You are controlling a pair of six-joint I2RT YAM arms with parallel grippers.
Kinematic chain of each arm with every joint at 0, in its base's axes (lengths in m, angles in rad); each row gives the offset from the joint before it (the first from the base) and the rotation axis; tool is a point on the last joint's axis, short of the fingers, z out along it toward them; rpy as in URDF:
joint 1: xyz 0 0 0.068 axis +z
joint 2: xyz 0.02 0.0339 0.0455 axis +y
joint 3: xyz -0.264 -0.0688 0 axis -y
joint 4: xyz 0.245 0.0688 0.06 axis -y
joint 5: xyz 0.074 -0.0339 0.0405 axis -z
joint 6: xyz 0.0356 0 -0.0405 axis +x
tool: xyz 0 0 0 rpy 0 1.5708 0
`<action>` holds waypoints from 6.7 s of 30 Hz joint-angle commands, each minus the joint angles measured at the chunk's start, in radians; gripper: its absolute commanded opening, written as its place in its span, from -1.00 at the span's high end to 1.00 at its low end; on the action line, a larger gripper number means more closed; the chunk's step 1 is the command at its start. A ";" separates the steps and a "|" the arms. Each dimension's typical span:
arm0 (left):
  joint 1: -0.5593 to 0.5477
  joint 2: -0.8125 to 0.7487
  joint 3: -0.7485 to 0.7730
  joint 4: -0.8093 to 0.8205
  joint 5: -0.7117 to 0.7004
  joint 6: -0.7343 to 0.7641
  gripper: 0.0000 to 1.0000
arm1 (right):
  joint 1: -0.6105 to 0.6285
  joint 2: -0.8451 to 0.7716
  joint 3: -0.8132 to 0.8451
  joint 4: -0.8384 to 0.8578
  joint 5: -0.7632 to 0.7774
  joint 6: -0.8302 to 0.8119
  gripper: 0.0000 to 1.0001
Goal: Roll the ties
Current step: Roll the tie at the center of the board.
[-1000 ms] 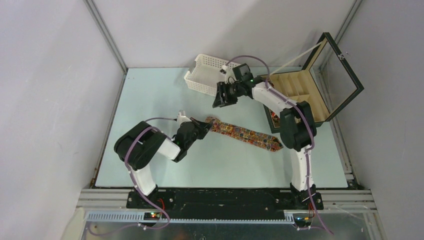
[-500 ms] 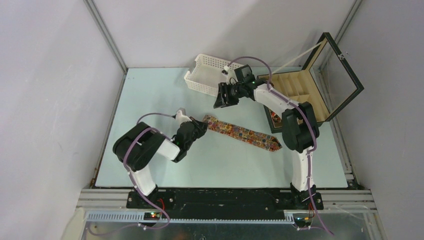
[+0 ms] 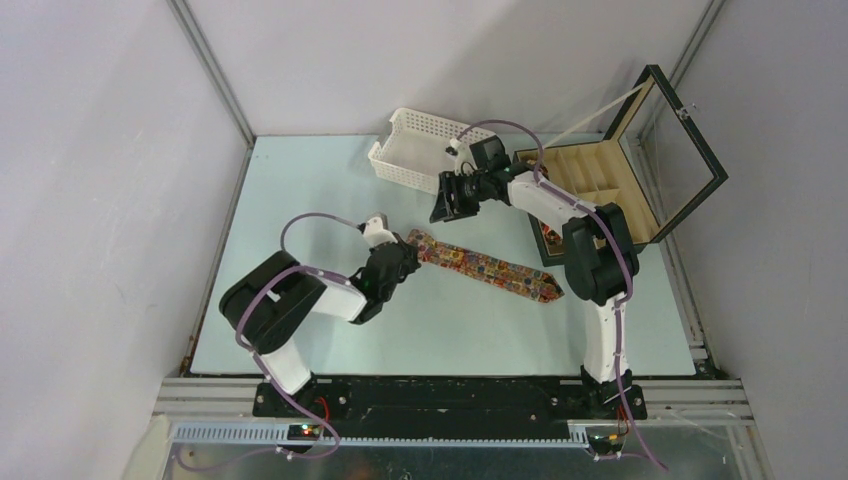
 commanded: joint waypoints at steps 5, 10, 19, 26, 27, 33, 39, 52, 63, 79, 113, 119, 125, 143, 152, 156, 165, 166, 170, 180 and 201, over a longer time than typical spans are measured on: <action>-0.067 -0.023 0.103 -0.133 -0.170 0.157 1.00 | 0.001 -0.023 -0.006 0.032 -0.008 -0.001 0.00; -0.106 -0.005 0.140 -0.165 -0.230 0.207 1.00 | -0.001 -0.030 -0.014 0.030 -0.001 -0.005 0.01; -0.197 0.056 0.226 -0.228 -0.351 0.362 1.00 | -0.004 -0.031 -0.012 0.032 -0.005 -0.003 0.01; -0.237 0.107 0.273 -0.250 -0.393 0.443 1.00 | -0.009 -0.034 -0.010 0.028 -0.006 -0.004 0.02; -0.241 0.112 0.279 -0.254 -0.400 0.450 1.00 | -0.009 -0.034 -0.010 0.028 -0.005 -0.004 0.01; -0.275 0.140 0.285 -0.225 -0.438 0.536 1.00 | -0.015 -0.032 -0.007 0.028 -0.010 -0.003 0.01; -0.302 0.164 0.306 -0.220 -0.445 0.610 1.00 | -0.016 -0.028 0.006 0.026 -0.013 0.000 0.01; -0.351 0.222 0.324 -0.210 -0.467 0.710 1.00 | -0.024 -0.028 0.012 0.013 -0.012 -0.008 0.01; -0.355 0.243 0.338 -0.222 -0.442 0.781 1.00 | -0.025 -0.036 0.014 0.015 -0.024 -0.010 0.07; -0.356 0.257 0.363 -0.247 -0.408 0.796 1.00 | -0.022 -0.013 0.089 0.065 -0.200 -0.009 0.84; -0.354 0.263 0.363 -0.236 -0.413 0.807 1.00 | 0.009 0.144 0.161 -0.122 -0.109 -0.056 0.91; -0.354 0.260 0.371 -0.247 -0.427 0.797 0.99 | 0.004 0.137 0.139 -0.103 -0.108 -0.052 0.91; -0.354 0.233 0.358 -0.250 -0.440 0.783 0.65 | 0.000 0.146 0.137 -0.099 -0.111 -0.048 0.92; -0.359 0.059 0.295 -0.315 -0.399 0.672 0.30 | -0.008 0.150 0.137 -0.089 -0.110 -0.043 0.95; -0.366 -0.041 0.228 -0.331 -0.346 0.590 0.33 | -0.008 0.150 0.129 -0.080 -0.113 -0.039 0.95; -0.365 -0.102 0.195 -0.340 -0.328 0.536 0.37 | -0.008 0.148 0.126 -0.075 -0.114 -0.034 0.96; -0.349 -0.305 0.118 -0.394 -0.341 0.328 0.36 | -0.007 0.106 0.069 -0.029 -0.092 -0.016 0.96; -0.347 -0.329 0.114 -0.403 -0.341 0.300 0.35 | -0.007 0.100 0.062 -0.029 -0.089 -0.016 0.97; -0.293 -0.388 0.077 -0.412 -0.309 0.212 0.28 | -0.007 0.077 0.031 -0.015 -0.075 -0.016 0.97; -0.185 -0.369 0.039 -0.369 -0.069 0.030 0.27 | -0.008 0.065 0.001 0.007 -0.061 -0.016 0.97; -0.054 -0.225 0.070 -0.327 0.230 -0.482 -0.04 | -0.013 0.062 0.004 0.012 -0.064 -0.015 0.99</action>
